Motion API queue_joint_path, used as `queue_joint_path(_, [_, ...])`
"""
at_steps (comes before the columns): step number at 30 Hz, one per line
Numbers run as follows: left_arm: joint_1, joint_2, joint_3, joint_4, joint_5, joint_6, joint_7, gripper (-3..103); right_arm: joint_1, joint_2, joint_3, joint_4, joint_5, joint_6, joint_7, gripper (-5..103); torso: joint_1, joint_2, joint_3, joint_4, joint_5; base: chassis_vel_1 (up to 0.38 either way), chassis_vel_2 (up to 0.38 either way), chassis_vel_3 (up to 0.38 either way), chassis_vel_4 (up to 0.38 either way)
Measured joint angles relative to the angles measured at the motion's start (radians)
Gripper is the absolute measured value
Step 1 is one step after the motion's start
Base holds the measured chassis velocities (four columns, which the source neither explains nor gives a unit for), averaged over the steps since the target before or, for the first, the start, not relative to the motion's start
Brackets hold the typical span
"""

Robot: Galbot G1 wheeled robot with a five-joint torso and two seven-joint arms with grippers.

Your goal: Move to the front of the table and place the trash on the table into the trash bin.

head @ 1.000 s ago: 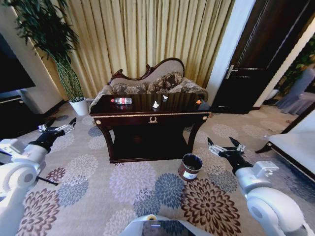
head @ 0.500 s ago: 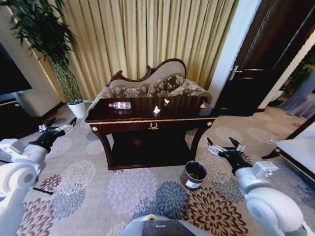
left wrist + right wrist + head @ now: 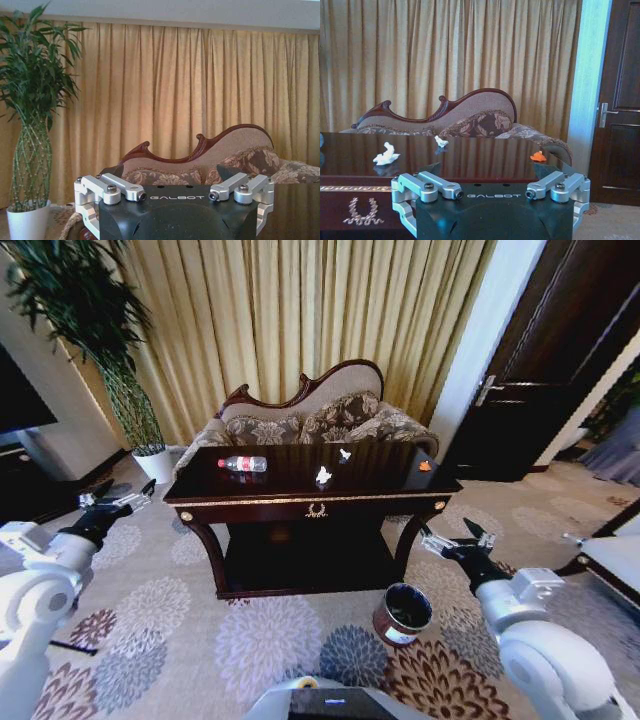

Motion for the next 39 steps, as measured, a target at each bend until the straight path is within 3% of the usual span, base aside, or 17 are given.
queue_joint_path(31, [0.012, -0.006, -0.011, -0.007, -0.005, 0.0, 0.0, 100, 0.009, -0.002, -0.016, 0.0, -0.002, 0.025, 0.01, 100, 0.0, 0.0, 0.0, 0.0001, 0.0, -0.162, 0.158, 0.16, -0.158])
queue_joint_path(36, [0.013, -0.008, -0.013, -0.013, -0.007, 0.003, 0.0, 100, 0.05, -0.034, -0.025, 0.0, 0.025, 0.006, 0.046, 100, 0.001, 0.0, 0.0, 0.0003, -0.0001, -0.085, 0.106, 0.064, -0.091])
queue_joint_path(39, [0.015, -0.008, -0.022, -0.021, -0.016, 0.013, 0.0, 100, 0.122, -0.088, -0.03, 0.0, 0.086, -0.052, 0.117, 100, 0.0, 0.0, 0.0, 0.0, 0.0, 0.0, 0.0, 0.0, 0.0])
